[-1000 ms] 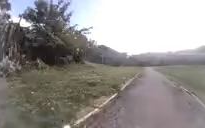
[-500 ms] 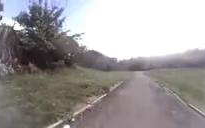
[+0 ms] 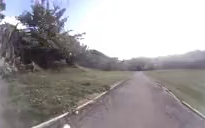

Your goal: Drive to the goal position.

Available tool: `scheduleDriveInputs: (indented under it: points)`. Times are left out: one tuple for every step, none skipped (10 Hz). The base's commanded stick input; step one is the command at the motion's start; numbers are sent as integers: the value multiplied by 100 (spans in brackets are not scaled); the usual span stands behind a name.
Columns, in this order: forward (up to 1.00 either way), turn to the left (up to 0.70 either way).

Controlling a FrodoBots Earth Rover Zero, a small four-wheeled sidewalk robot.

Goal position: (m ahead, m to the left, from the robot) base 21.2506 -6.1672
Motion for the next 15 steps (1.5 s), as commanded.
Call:
scheduleDriveInputs:
  points:
    - [70, -35]
    - [70, -13]
    - [70, -1]
    - [70, 0]
    - [70, 0]
    - [70, -25]
    - [70, -28]
    - [70, -1]
    - [70, -3]
    - [70, -34]
    - [70, -29]
    - [70, -23]
    - [70, -1]
    - [70, -3]
    - [70, -35]
